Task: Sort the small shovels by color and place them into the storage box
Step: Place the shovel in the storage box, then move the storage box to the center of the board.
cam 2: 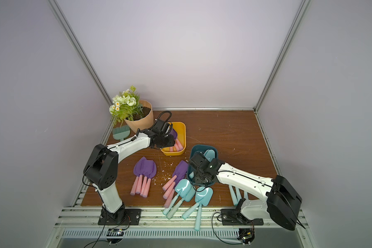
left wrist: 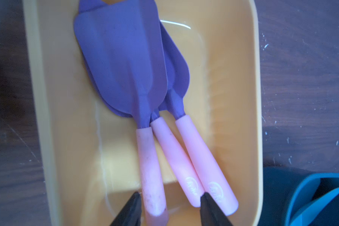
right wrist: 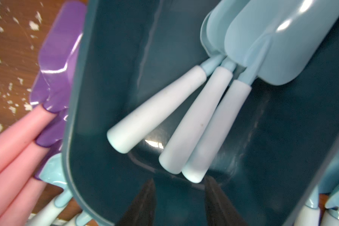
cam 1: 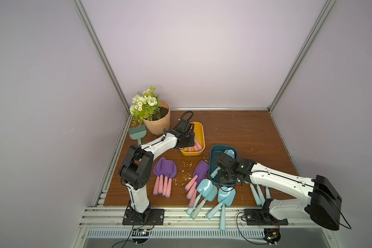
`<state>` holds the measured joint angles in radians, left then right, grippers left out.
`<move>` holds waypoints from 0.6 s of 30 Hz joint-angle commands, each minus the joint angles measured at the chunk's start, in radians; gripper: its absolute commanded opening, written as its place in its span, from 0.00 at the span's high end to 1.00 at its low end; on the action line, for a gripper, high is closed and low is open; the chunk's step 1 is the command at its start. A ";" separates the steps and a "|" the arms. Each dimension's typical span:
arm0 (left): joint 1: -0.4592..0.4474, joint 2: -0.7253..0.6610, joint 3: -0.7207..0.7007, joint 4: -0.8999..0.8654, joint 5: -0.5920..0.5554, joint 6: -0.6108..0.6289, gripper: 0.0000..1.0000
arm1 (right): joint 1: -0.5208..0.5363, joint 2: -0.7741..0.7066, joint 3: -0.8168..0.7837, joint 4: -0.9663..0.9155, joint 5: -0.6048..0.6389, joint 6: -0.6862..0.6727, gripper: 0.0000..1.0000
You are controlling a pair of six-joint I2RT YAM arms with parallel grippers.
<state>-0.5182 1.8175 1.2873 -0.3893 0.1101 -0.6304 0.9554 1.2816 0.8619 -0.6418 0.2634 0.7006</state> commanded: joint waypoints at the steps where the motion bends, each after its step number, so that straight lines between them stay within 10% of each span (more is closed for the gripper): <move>1: -0.034 -0.050 -0.020 0.000 -0.001 0.032 0.49 | 0.002 -0.056 0.084 -0.037 0.139 0.028 0.53; 12: -0.114 -0.214 -0.155 -0.003 0.101 0.117 0.48 | -0.003 -0.177 0.055 -0.321 0.366 0.439 0.54; 18: -0.183 -0.200 -0.101 -0.049 0.193 0.168 0.48 | -0.082 -0.245 -0.016 -0.331 0.276 0.440 0.54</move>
<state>-0.6624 1.6043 1.1458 -0.3985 0.2432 -0.5121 0.9039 1.0519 0.8532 -0.9180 0.5453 1.0859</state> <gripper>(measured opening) 0.522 0.458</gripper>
